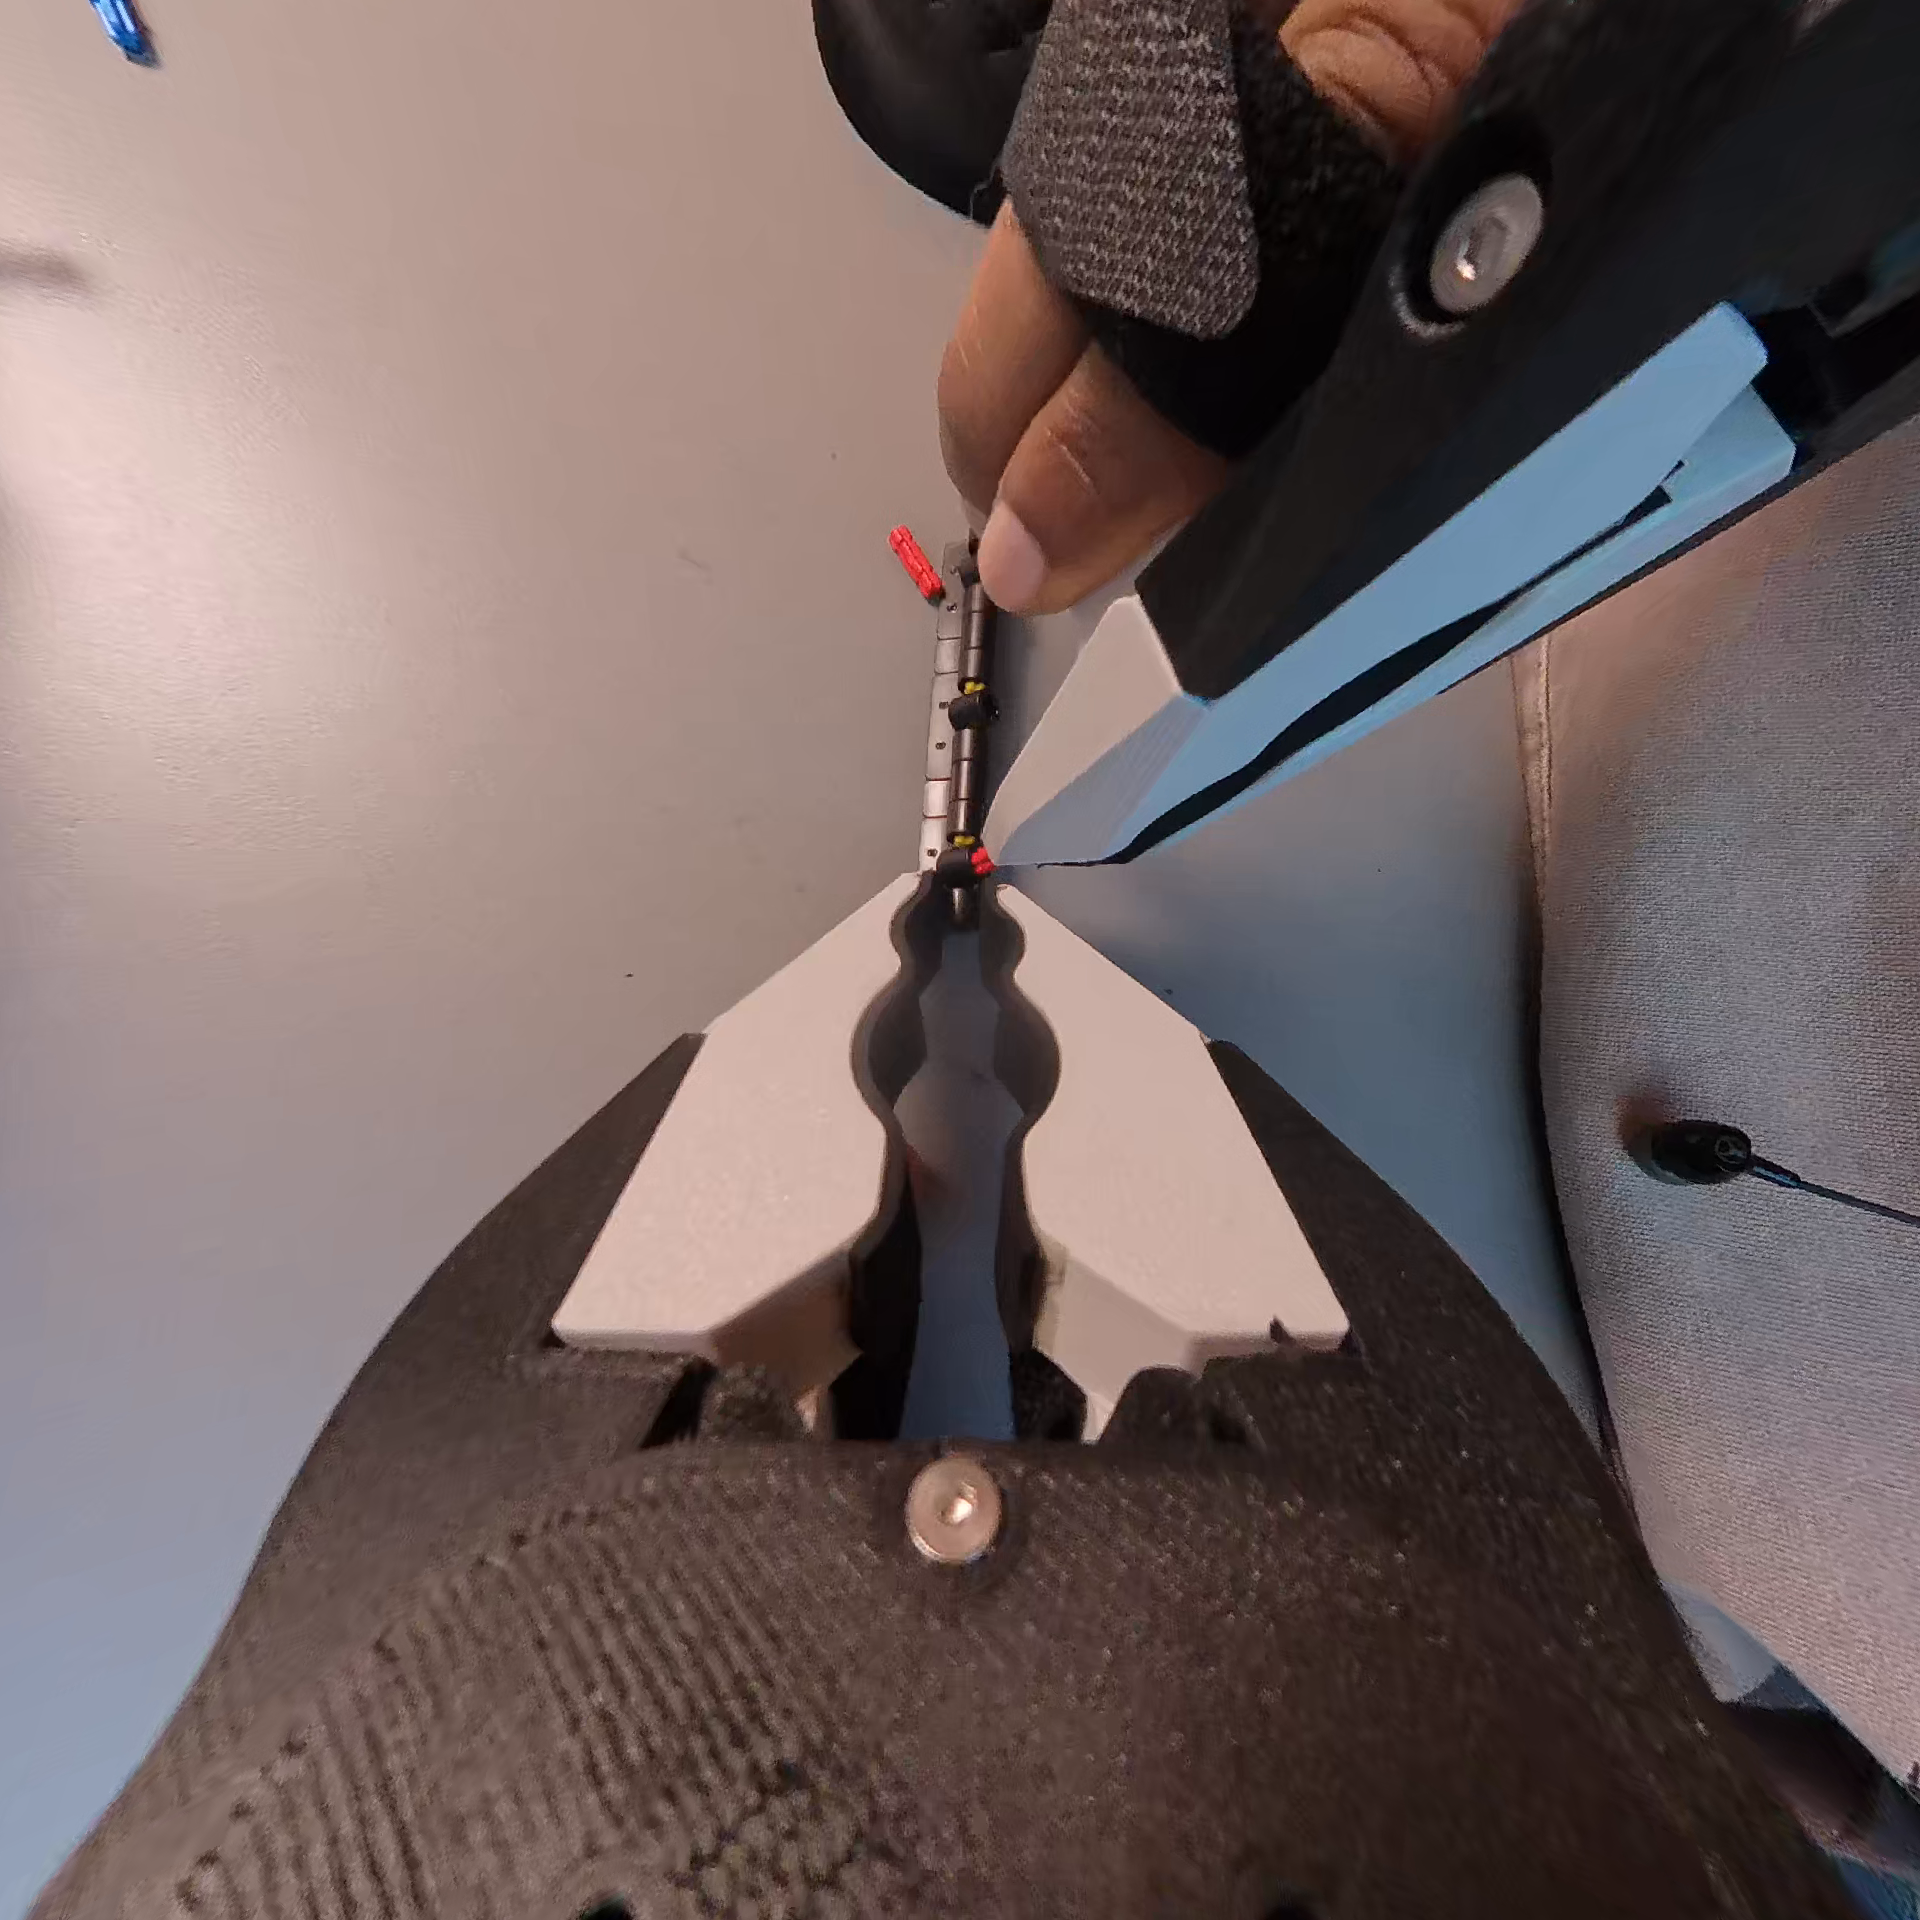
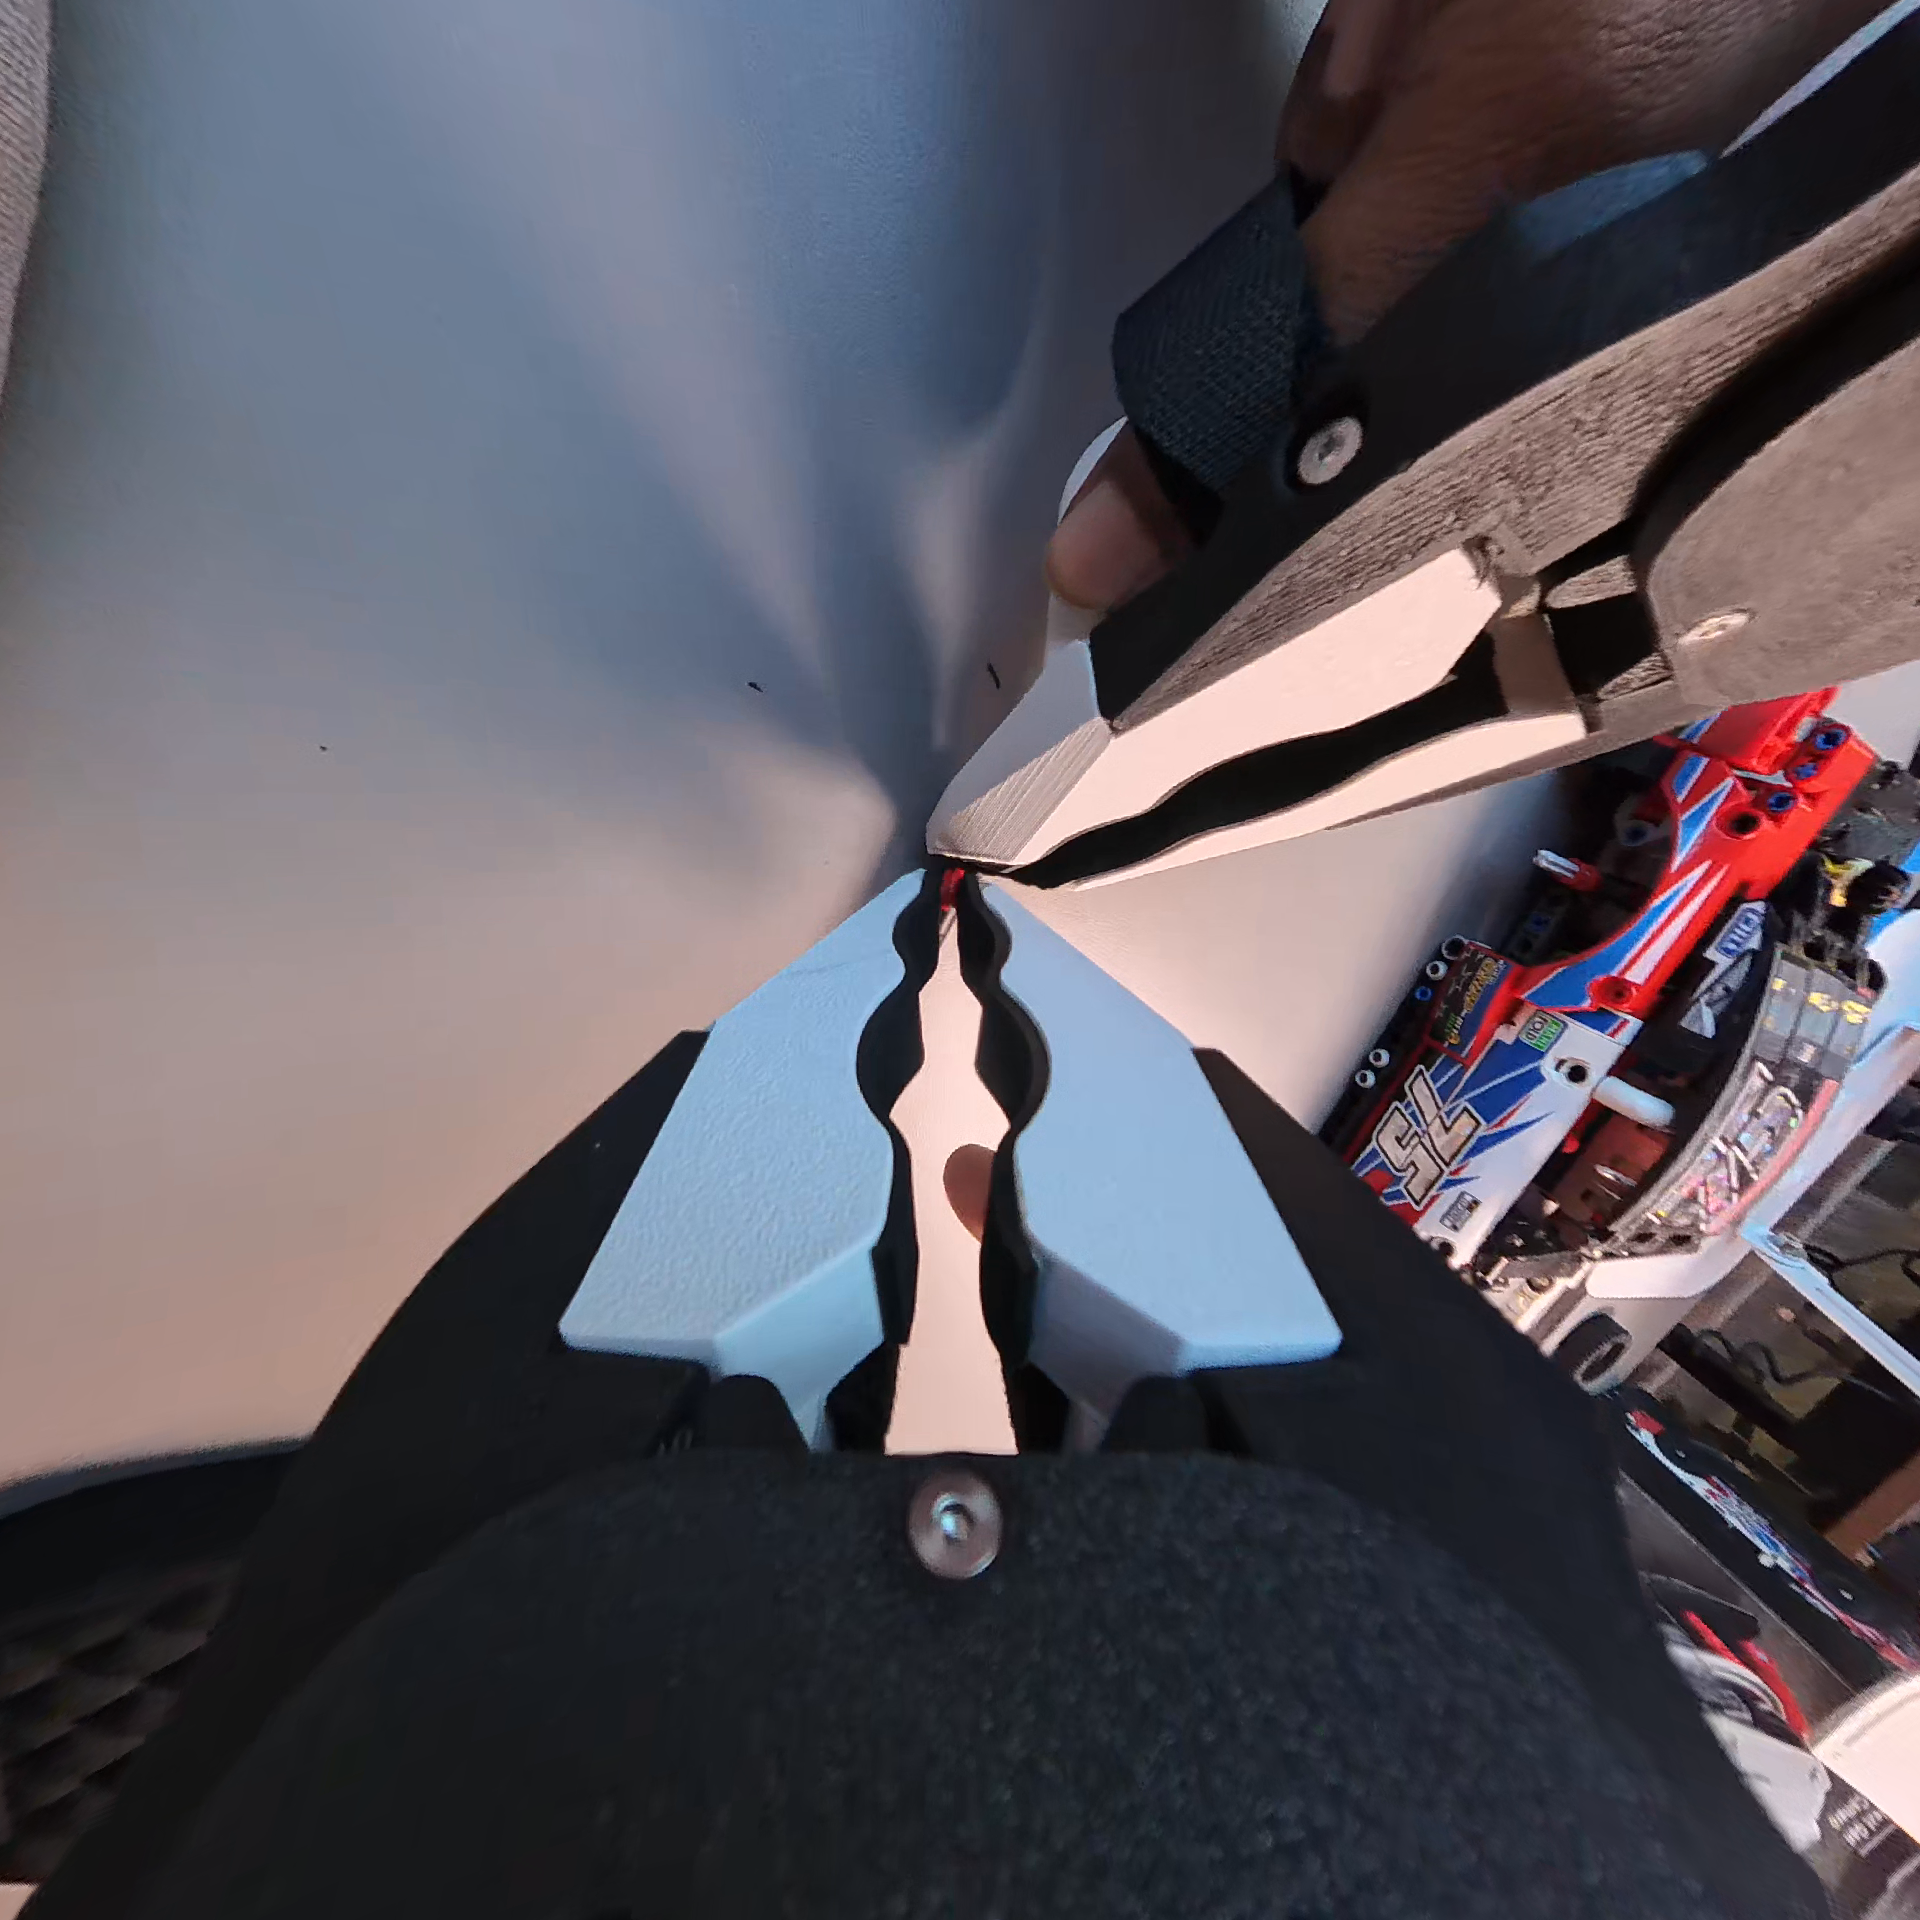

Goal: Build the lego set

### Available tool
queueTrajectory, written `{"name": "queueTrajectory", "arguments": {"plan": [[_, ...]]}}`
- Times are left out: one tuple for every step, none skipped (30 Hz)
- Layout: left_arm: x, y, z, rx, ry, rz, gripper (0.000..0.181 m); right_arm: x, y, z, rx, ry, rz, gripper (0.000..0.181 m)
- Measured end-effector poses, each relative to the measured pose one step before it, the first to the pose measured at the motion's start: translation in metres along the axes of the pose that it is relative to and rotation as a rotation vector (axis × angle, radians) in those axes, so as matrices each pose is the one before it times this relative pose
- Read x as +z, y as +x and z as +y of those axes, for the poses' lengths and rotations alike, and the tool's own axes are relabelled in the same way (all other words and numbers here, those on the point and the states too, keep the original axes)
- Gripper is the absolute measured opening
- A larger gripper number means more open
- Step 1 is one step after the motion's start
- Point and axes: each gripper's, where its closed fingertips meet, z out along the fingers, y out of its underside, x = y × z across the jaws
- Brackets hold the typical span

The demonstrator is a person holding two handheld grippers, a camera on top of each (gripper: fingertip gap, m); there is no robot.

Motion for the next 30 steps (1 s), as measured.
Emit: {"name": "queueTrajectory", "arguments": {"plan": [[-0.00039, -0.00071, -0.00017, -0.0027, 0.0016, -0.0015, 0.004, 0.00015, 0.00111, 0.00042, -0.0005, -0.0054, 0.012, 0.001], [0.00008, 0.00001, 0.00033, 0.0016, -0.0023, -0.0008, 0.004, 0.00017, -0.00045, -0.00028, -0.0047, -0.0028, 0.0061, 0.001], [0.00013, 0.00002, 0.00025, 0.0054, -0.0043, -0.0037, 0.004, 0.00028, -0.00062, -0.0006, -0.0052, -0.0048, 0.0064, 0.001], [0.00006, -0.00001, -0.00003, -0.0011, -0.002, -0.0011, 0.004, 0.00012, -0.00012, -0.00012, -0.0034, -0.0068, 0.0068, 0.001], [-0.00012, -0.00034, -0.00009, -0.007, 0.0012, 0.0012, 0.004, 0.00004, 0.00051, 0.0001, -0.0054, -0.0077, 0.0101, 0.001], [-0.00032, -0.00051, 0.00003, -0.0059, 0.0006, 0.0003, 0.004, 0.00023, 0.00068, 0.00018, -0.0037, -0.008, 0.0136, 0.001], [-0.00012, -0.00045, 0.00014, -0.0004, -0.0012, -0.0024, 0.004, 0.0003, 0.0001, -0.00013, -0.0156, -0.0107, 0.0166, 0.001], [0.00001, -0.00023, 0.00023, 0.0016, -0.0031, -0.0038, 0.004, 0.00043, -0.00033, -0.00057, -0.0138, -0.0118, 0.0153, 0.001], [0.00012, -0.00042, 0.00003, -0.0007, -0.0015, -0.0043, 0.004, 0.00043, -0.00012, -0.00023, -0.0089, -0.0132, 0.015, 0.001], [-0.00019, -0.00089, -0.00021, -0.0019, 0.0002, -0.0058, 0.003, 0.00036, 0.00074, 0.00056, -0.0073, -0.0171, 0.0178, 0.001], [-0.00021, -0.00091, 0.00014, -0.0016, -0.0006, -0.0054, 0.003, 0.00057, 0.00059, 0.00012, -0.0134, -0.015, 0.0197, 0.001], [-0.00011, -0.00048, 0.00019, 0.0017, -0.0015, -0.0047, 0.003, 0.00057, 0.00009, -0.00024, -0.0145, -0.0128, 0.0179, 0.001], [0.0001, -0.00031, 0.00027, 0.0013, -0.0014, -0.0038, 0.003, 0.00042, -0.00037, -0.0005, -0.0084, -0.0104, 0.0138, 0.001], [0.00001, -0.00008, 0.00019, 0.0021, -0.0015, -0.0041, 0.003, 0.00028, -0.00023, -0.00038, -0.0013, -0.0068, 0.0133, 0.001], [0.0001, -0.00018, 0.00013, 0.0011, -0.0012, -0.0036, 0.003, 0.00032, -0.00015, -0.00018, 0.0023, -0.0046, 0.0148, 0.001], [-0.00004, -0.00013, 0.00017, -0.0003, -0.0015, -0.0016, 0.003, 0.00029, -0.00022, -0.00034, 0.0026, -0.0022, 0.0178, 0.001], [0.00001, -0.00029, 0.00016, 0.0008, -0.0022, -0.0021, 0.003, 0.00032, -0.00011, -0.00028, 0.0025, -0.0003, 0.0209, 0.001], [0.00008, -0.00013, 0.00017, 0.0015, -0.0019, -0.0026, 0.003, 0.0003, -0.00029, -0.00041, 0.0041, 0.0002, 0.0217, 0.001], [0.00009, -0.00014, 0.00015, 0.0008, -0.0018, -0.003, 0.003, 0.00036, -0.00031, -0.00059, 0.0054, 0.0003, 0.0243, 0.001], [0.00007, -0.00018, 0.00031, 0.0009, -0.0017, -0.0031, 0.003, 0.00063, -0.00051, -0.00054, 0.0048, 0.0001, 0.0264, 0.001], [0.00006, -0.00001, 0.00007, 0.0014, -0.0015, -0.0029, 0.003, 0.00043, -0.00052, -0.00041, 0.0026, -0.0018, 0.0271, 0.001], [0.00009, -0.00022, 0.00012, -0.0009, -0.0011, -0.0018, 0.003, 0.0005, -0.00035, -0.00038, 0.0062, -0.0001, 0.0257, 0.001], [0.00001, -0.0002, -0.00001, -0.001, -0.0004, -0.0015, 0.003, 0.00036, -0.00014, -0.00011, 0.0089, 0.0028, 0.0226, 0.001], [-0.00002, -0.00008, -0.00001, 0.0005, -0.0006, -0.002, 0.003, 0.00024, -0.00017, 0.00004, 0.0101, 0.0038, 0.0201, 0.001], [0.00002, 0.00012, 0.00004, -0.001, -0.0006, -0.0002, 0.003, -0.00002, 0.00003, -0.0001, 0.0075, 0.0063, 0.0221, 0.001], [-0.00003, 0.00017, -0.00015, -0.0004, 0.0011, 0.0004, 0.003, -0.0002, 0.00007, 0.00019, 0.0043, 0.0121, 0.019, 0.001], [-0.00037, 0.00037, -0.00018, -0.0022, 0.002, 0.0041, 0.003, -0.00073, 0.00093, 0.00074, 0.0222, 0.0139, 0.0106, 0.001], [-0.00095, 0.00074, 0.0001, -0.0042, 0.0014, 0.0099, 0.004, -0.00102, 0.0011, 0.00006, 0.0254, 0.0257, 0.0025, 0.001], [-0.00095, 0.00053, -0.00072, -0.0097, 0.0093, 0.0104, 0.004, -0.00111, 0.00169, 0.0008, 0.0323, 0.0256, -0.0035, 0.001], [-0.00053, 0.00136, -0.00061, -0.0048, 0.0111, 0.0139, 0.004, -0.00133, 0.00015, -0.00064, 0.0522, 0.0378, -0.0292, 0.001]]}}
